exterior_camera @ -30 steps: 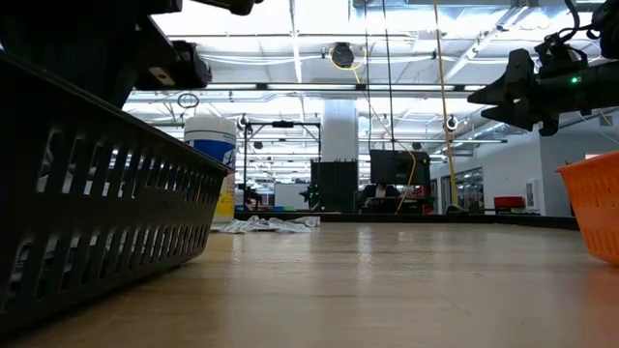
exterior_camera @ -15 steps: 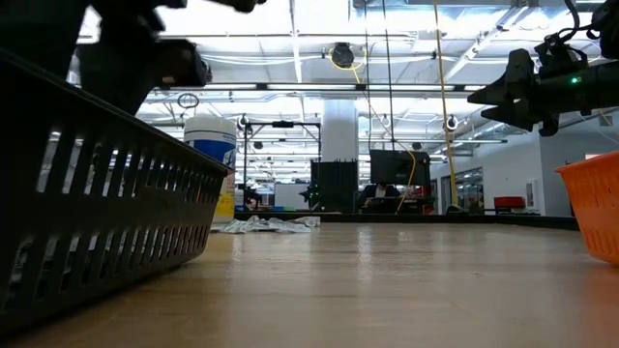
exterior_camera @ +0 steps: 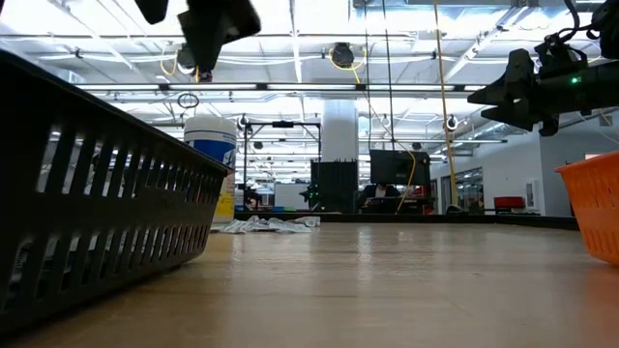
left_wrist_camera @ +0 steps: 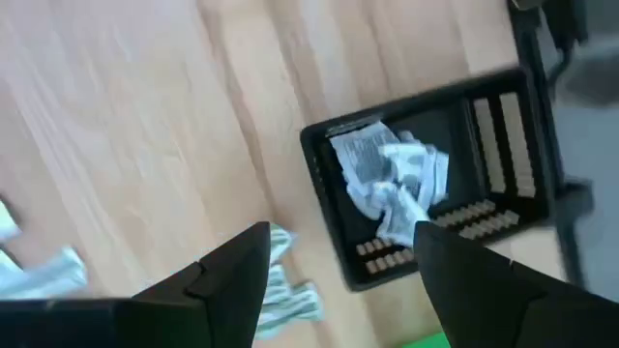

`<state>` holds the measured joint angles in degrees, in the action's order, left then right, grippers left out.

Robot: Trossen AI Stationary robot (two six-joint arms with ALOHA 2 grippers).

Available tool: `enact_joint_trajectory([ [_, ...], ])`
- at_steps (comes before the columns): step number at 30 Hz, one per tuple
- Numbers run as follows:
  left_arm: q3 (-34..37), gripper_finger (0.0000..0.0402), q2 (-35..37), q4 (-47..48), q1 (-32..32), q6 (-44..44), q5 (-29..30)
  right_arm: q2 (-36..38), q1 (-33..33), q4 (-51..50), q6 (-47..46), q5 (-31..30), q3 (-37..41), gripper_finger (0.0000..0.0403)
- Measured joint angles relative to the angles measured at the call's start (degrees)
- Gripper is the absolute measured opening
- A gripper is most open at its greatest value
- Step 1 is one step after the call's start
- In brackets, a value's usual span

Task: Pick & Place First Aid Supplies
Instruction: Put the towelette pack into the black bin

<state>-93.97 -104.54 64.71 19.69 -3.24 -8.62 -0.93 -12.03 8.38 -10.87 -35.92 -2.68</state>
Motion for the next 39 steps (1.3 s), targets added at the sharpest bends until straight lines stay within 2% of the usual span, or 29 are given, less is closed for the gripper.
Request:
enact_joint_trajectory([
  [3, 0.0, 0.0266, 1.1, 0.3, -1.5, 7.0, 0.3, 0.0, 0.0, 0.0, 0.0, 0.0, 0.0, 0.0267],
  [7, 0.0, 0.0269, 1.5, 0.4, -6.2, 9.6, 2.3, 0.0, 0.0, 0.0, 0.0, 0.0, 0.0, 0.0267],
  [18, 0.0, 0.0269, 1.4, -1.4, -28.1, 8.0, 2.8, 0.0, 0.0, 0.0, 0.0, 0.0, 0.0, 0.0267],
  [24, 0.0, 0.0269, 1.4, -3.3, -40.4, 4.1, 2.8, 0.0, 0.0, 0.0, 0.0, 0.0, 0.0, 0.0267],
  [29, 0.0, 0.0269, 1.4, -3.7, -48.4, 2.7, 2.8, 0.0, 0.0, 0.0, 0.0, 0.0, 0.0, 0.0267],
  [34, -0.1, 0.0269, 1.4, -3.8, -52.8, 1.5, 3.3, 0.0, 0.0, 0.0, 0.0, 0.0, 0.0, 0.0267],
  [39, -1.4, 0.0269, -0.6, -4.1, -53.7, 1.1, 5.4, 0.0, 0.0, 0.0, 0.0, 0.0, 0.0, 0.0267],
])
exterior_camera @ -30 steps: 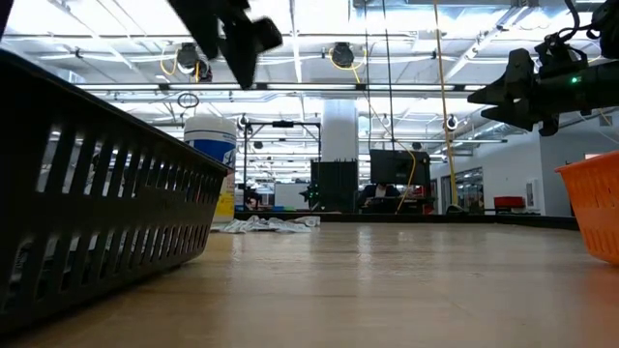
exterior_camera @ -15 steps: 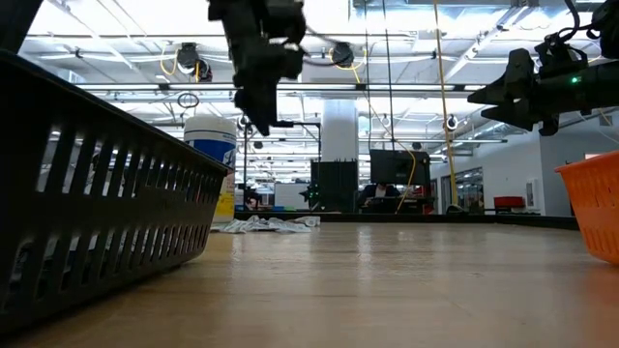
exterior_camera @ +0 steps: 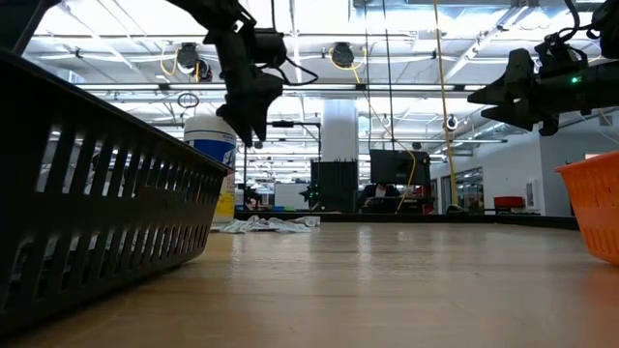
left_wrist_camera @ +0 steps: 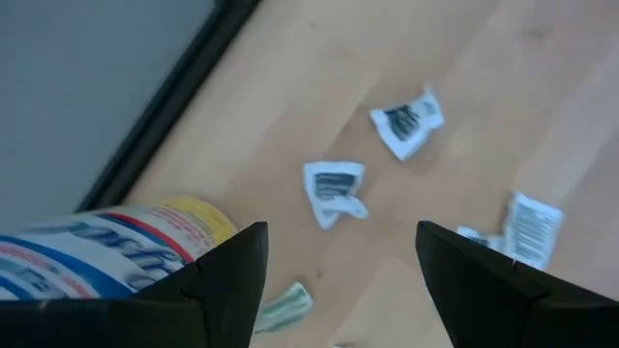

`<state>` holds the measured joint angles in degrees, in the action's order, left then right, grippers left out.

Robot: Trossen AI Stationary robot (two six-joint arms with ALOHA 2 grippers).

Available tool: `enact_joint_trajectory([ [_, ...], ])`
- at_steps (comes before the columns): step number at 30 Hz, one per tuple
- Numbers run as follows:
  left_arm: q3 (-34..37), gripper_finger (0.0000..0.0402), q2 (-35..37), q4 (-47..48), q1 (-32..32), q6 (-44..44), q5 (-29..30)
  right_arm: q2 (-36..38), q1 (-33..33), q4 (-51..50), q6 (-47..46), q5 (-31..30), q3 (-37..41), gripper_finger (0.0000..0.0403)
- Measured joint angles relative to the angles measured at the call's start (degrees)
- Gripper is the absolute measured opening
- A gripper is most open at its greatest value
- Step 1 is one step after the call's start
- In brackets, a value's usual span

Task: Pick & Place First Aid Supplies
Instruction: Put the towelette pack into the black bin

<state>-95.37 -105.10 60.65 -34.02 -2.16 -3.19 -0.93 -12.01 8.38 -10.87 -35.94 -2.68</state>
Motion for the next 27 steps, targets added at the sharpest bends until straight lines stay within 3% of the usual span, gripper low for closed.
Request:
enact_joint_trajectory([
  [13, -18.9, 0.0269, -14.3, 20.5, 1.0, -0.7, 9.6, 0.0, 0.0, 0.0, 0.0, 0.0, 0.0, 0.0267],
  [20, -21.9, 0.0269, -15.7, 20.7, 4.4, 4.9, 20.4, 0.0, 0.0, 0.0, 0.0, 0.0, 0.0, 0.0267],
  [27, -22.1, 0.0269, -15.7, 19.5, 5.2, 12.6, 19.7, 0.0, 0.0, 0.0, 0.0, 0.0, 0.0, 0.0267],
])
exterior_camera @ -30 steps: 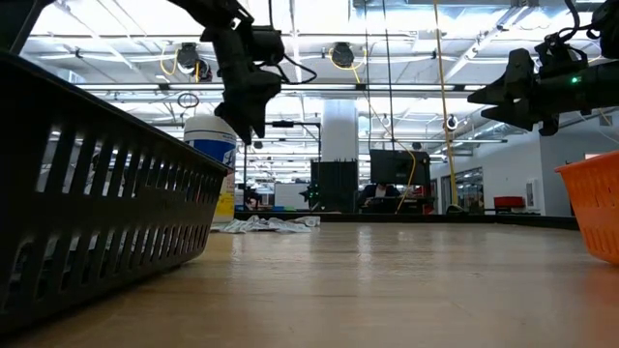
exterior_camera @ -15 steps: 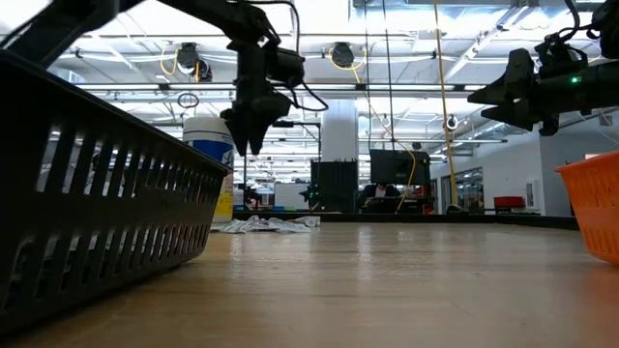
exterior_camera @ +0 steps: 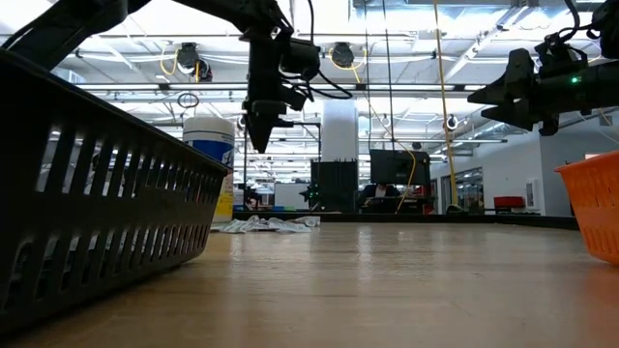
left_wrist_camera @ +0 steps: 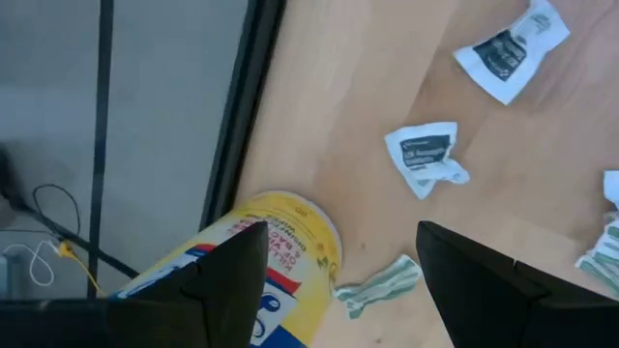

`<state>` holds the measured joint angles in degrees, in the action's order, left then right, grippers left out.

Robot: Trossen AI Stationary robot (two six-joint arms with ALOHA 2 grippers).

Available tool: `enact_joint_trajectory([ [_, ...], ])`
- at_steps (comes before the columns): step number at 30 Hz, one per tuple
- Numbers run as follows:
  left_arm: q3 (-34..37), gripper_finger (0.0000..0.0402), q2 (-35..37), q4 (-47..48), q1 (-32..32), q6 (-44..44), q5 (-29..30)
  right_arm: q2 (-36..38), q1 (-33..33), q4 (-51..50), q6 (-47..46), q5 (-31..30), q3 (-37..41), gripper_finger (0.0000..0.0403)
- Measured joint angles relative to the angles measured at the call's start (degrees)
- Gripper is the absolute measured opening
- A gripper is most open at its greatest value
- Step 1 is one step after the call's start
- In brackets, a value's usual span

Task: Pick & Place First Aid Supplies
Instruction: Put the towelette pack into the black bin

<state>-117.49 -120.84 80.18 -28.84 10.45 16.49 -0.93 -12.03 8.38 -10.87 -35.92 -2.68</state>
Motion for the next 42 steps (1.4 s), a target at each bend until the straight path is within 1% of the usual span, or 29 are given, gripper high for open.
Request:
enact_joint_trajectory([
  [2, 0.0, 0.0269, 0.0, -0.2, 0.0, 0.2, -0.4, 0.0, 0.0, 0.0, 0.0, 0.0, 0.0, 0.0267],
  [5, 0.3, 0.0269, -0.3, -0.3, -0.1, 1.8, -4.1, 0.0, 0.0, 0.0, 0.0, 0.0, 0.0, 0.0267],
  [8, 0.4, 0.0269, -2.7, 1.5, 0.3, 2.1, -6.2, 0.0, 0.0, 0.0, 0.0, 0.0, 0.0, 0.0267],
  [13, 0.5, 0.0269, -8.0, 4.3, 0.8, 1.7, -6.2, 0.0, 0.0, 0.0, 0.0, 0.0, 0.0, 0.0267],
  [18, 0.5, 0.0269, -12.5, 3.8, 1.0, 3.8, -6.6, 0.0, 0.0, 0.0, 0.0, 0.0, 0.0, 0.0267],
  [22, 0.5, 0.0269, -15.0, 3.8, 0.7, 6.9, -9.8, 0.0, 0.0, 0.1, 0.0, 0.0, 0.0, 0.0267],
  [26, 0.5, 0.0269, -17.0, 3.0, 0.5, 8.2, -10.0, 0.0, 0.0, 0.0, 0.0, 0.0, 0.0, 0.0267],
  [32, 0.5, 0.0266, -17.2, -0.9, 0.1, 9.5, -10.0, 0.0, 0.0, 0.0, 0.0, 0.0, 0.0, 0.0267],
  [35, 0.5, 0.0239, -17.2, -1.0, 0.2, 9.8, -10.1, 0.0, 0.0, 0.0, 0.0, 0.0, 0.0, 0.0267],
  [42, 0.5, 0.0129, -17.2, -0.6, 0.2, 8.9, -10.6, 0.0, 0.0, 0.0, 0.0, 0.0, 0.0, 0.0267],
])
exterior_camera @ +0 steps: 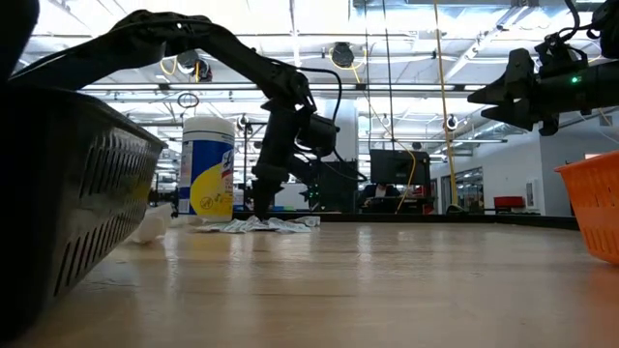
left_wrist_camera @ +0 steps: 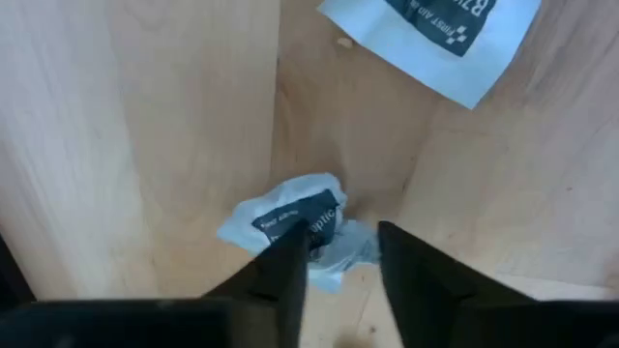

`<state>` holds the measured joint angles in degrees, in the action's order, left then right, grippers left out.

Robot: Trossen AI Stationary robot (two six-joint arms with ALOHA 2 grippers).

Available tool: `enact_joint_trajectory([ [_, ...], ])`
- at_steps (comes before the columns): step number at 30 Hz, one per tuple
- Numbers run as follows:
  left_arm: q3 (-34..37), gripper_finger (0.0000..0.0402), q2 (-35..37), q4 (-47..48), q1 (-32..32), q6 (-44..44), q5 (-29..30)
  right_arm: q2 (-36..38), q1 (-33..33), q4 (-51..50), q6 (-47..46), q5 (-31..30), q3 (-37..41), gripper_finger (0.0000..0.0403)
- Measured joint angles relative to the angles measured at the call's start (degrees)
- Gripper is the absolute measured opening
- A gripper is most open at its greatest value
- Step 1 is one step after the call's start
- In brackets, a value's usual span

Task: Pick & Place First Aid Supplies
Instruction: Put the towelette pack into the black bin

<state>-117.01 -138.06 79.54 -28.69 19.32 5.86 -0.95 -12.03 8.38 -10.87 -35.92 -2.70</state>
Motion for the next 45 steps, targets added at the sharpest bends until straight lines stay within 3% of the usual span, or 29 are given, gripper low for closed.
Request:
enact_joint_trajectory([
  [7, 0.0, 0.0019, 0.0, 0.4, 0.0, 0.5, 0.1, 0.0, 0.0, 0.0, 0.0, 0.0, 0.0, 0.0267],
  [9, 0.0, 0.0007, 0.1, 0.4, 0.0, 0.1, 0.2, 0.0, 0.0, 0.0, 0.0, 0.0, 0.0, 0.0267],
  [22, -1.3, 0.0001, 7.0, 3.2, 1.7, -3.1, 2.1, 0.0, 0.0, 0.0, 0.0, 0.0, 0.0, 0.0267],
  [35, -1.3, 0.0000, 13.7, 8.0, 8.3, -11.2, -6.6, 0.0, 0.0, 0.0, 0.0, 0.0, 0.0, 0.0267],
  [45, -1.3, 0.0000, 14.2, 10.5, 22.4, -16.1, -8.0, 0.0, 0.0, 0.0, 0.0, 0.0, 0.0, 0.0267],
])
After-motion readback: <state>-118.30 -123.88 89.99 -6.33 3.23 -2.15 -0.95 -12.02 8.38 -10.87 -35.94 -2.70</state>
